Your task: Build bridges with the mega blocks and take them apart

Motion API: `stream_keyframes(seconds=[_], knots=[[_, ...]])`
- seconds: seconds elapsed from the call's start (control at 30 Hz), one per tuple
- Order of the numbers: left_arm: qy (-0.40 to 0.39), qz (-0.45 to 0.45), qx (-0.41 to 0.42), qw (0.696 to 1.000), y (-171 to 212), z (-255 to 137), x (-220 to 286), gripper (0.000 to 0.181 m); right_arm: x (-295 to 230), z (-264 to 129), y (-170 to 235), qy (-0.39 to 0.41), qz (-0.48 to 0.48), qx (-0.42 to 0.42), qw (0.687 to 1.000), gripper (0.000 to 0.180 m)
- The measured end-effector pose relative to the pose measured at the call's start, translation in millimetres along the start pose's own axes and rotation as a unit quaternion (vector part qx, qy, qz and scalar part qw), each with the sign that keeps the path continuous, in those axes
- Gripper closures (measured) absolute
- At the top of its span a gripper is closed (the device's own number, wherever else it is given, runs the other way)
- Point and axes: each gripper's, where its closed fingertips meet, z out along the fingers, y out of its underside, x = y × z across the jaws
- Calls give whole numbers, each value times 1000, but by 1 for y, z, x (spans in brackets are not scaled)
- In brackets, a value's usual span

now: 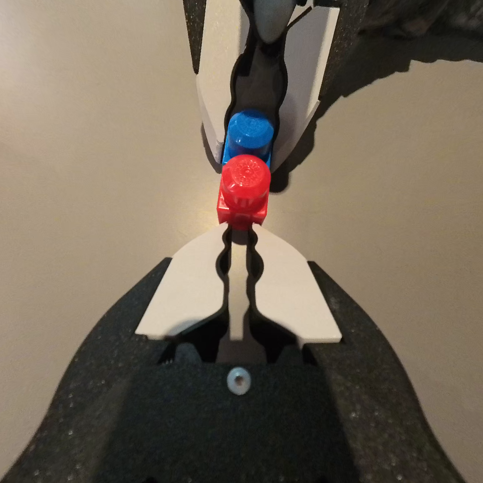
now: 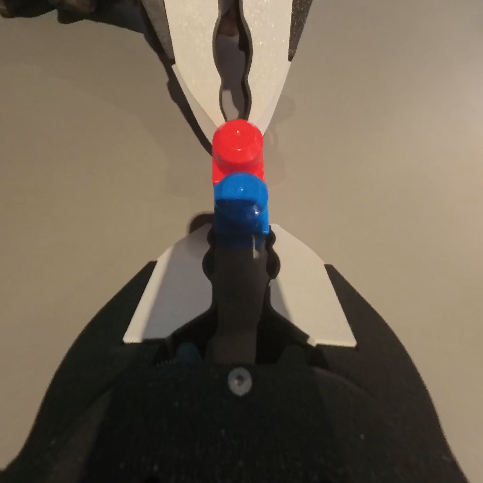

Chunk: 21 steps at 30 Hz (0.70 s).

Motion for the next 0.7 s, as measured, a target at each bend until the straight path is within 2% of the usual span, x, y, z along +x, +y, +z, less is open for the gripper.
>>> stream_keyframes(seconds=[0.23, 0.4, 0.57, 0.7], knots=[[-4, -6, 0, 1000, 2, -1, -3, 163, 3, 0, 0, 9, -1, 2, 1000, 129], [-27, -18, 22, 999, -1, -20, -11, 152, 3, -12, 0, 29, 0, 12, 1000, 108], [-91, -48, 131, 986, -32, -81, -11, 143, 6, -49, -7, 61, 18, 70, 996, 106], [-188, -62, 176, 964, -43, -157, -1, 130, 10, -78, -4, 103, 34, 108, 988, 106]])
